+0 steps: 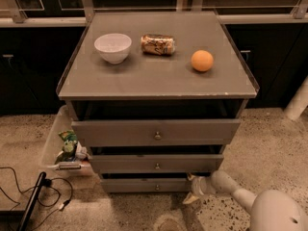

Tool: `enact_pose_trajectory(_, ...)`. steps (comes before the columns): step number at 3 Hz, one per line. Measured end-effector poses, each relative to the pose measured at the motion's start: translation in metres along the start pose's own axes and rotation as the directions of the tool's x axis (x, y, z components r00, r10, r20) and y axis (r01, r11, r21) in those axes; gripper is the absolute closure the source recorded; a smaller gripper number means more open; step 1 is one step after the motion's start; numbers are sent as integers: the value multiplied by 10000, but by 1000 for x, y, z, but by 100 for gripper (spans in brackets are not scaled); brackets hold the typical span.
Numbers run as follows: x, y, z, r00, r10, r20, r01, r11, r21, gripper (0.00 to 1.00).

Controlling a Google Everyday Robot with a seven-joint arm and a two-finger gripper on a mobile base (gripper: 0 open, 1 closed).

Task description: Open bottom drawer

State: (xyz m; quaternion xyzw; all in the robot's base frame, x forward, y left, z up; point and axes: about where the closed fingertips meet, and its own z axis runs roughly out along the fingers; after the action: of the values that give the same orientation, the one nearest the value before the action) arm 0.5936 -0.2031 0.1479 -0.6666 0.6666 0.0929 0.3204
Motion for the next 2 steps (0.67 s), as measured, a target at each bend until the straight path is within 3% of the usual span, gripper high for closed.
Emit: enact_pose_trajectory(2,-6,-3,-7,10000,15,16,-15,10000,-9,65)
